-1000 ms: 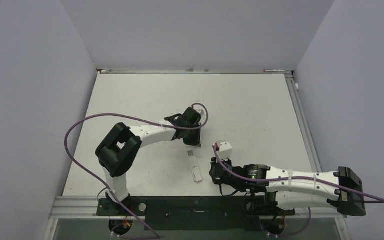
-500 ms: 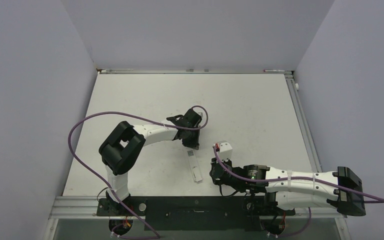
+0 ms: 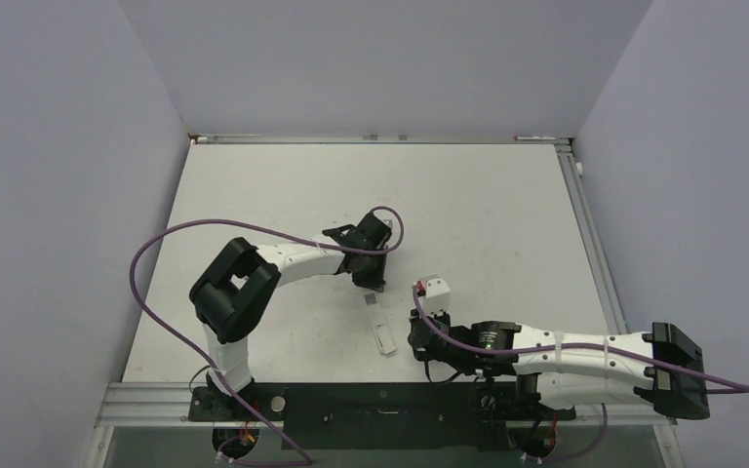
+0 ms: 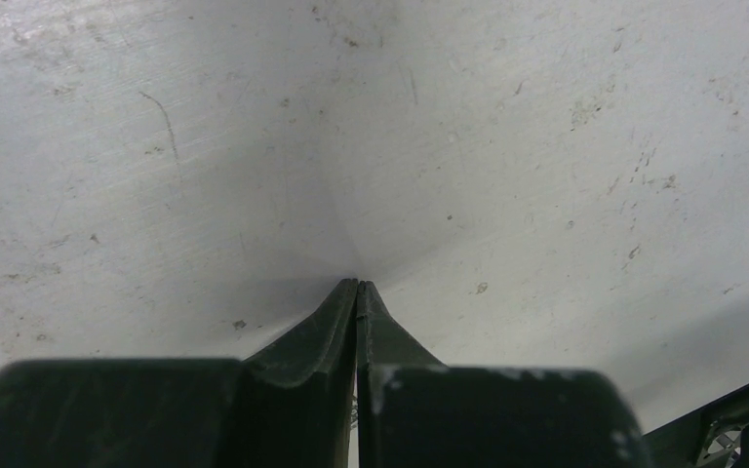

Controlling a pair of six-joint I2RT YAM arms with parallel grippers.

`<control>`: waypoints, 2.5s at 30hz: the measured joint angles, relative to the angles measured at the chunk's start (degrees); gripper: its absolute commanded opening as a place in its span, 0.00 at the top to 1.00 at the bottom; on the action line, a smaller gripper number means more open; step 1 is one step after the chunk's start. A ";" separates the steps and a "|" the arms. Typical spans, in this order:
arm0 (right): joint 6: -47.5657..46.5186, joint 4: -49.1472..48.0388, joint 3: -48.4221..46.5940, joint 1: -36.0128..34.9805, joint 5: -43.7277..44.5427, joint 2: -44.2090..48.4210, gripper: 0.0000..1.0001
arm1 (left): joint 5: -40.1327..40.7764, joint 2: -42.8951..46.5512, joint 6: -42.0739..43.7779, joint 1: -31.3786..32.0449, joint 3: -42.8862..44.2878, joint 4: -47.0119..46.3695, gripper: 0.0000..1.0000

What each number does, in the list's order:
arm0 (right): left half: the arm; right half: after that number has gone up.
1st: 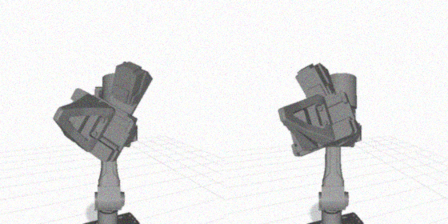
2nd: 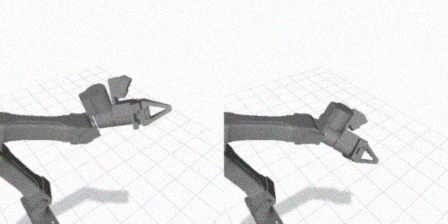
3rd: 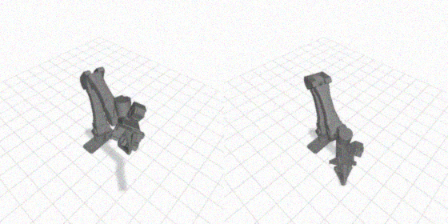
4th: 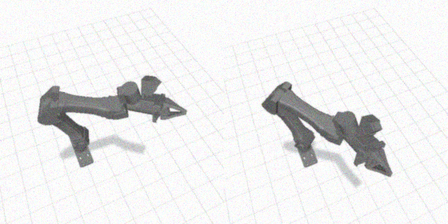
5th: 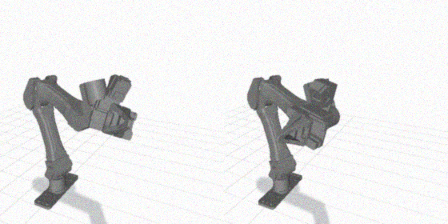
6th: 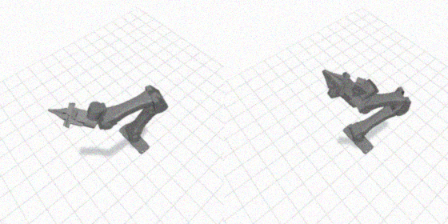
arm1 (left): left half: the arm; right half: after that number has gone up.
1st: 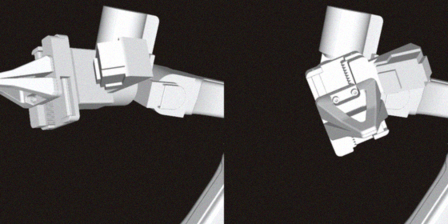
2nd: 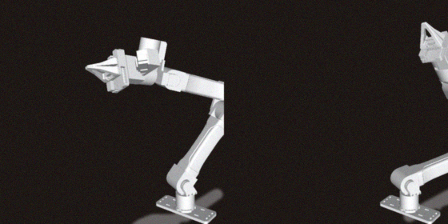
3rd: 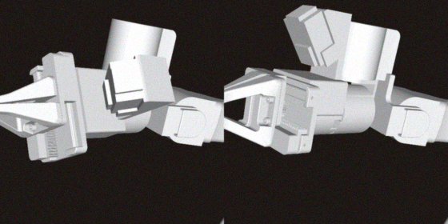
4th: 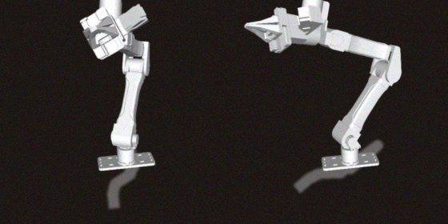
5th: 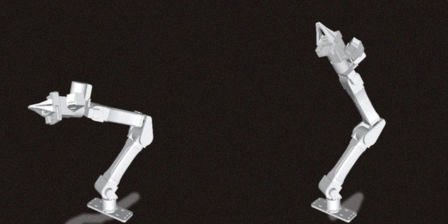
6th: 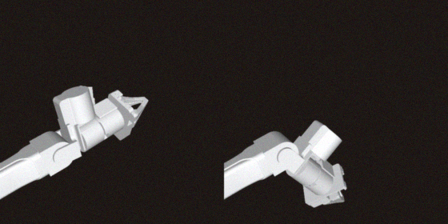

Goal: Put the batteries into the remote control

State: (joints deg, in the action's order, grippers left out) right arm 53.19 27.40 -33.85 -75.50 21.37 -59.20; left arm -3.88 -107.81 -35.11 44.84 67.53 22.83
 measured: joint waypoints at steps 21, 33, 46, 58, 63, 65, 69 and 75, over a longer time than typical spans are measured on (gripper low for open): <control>0.15 -0.04 -0.48 -0.31 0.15 -2.54 0.87 | 2.99 5.25 0.24 -0.72 -6.36 0.28 1.00; 0.68 1.70 -2.54 -0.28 2.01 -4.52 0.83 | 4.07 9.75 -0.22 -0.76 -11.65 0.24 1.00; 1.49 4.07 -4.94 0.09 4.24 -7.08 0.80 | 3.89 16.20 -1.73 -0.74 -19.04 -0.90 1.00; 1.38 4.44 -6.84 1.33 4.81 -10.34 0.73 | 3.34 20.15 -3.10 -0.70 -23.23 -1.31 1.00; 1.25 4.39 -7.43 1.75 4.83 -11.63 0.68 | 3.23 21.00 -3.30 -0.70 -24.15 -1.66 1.00; 1.20 4.42 -7.61 2.10 4.83 -11.93 0.67 | 3.21 21.03 -3.30 -0.70 -24.17 -1.64 0.93; 0.83 4.37 -8.11 3.08 4.83 -12.09 0.65 | 3.21 21.35 -3.65 -0.68 -24.22 -1.40 0.83; -0.50 3.56 -8.17 6.08 4.55 -12.39 0.55 | 3.67 23.17 -3.74 -0.85 -25.20 0.09 0.74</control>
State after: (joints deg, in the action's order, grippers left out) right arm 52.69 30.96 -42.02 -69.43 25.91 -71.59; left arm -0.21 -84.64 -38.85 43.99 42.33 22.92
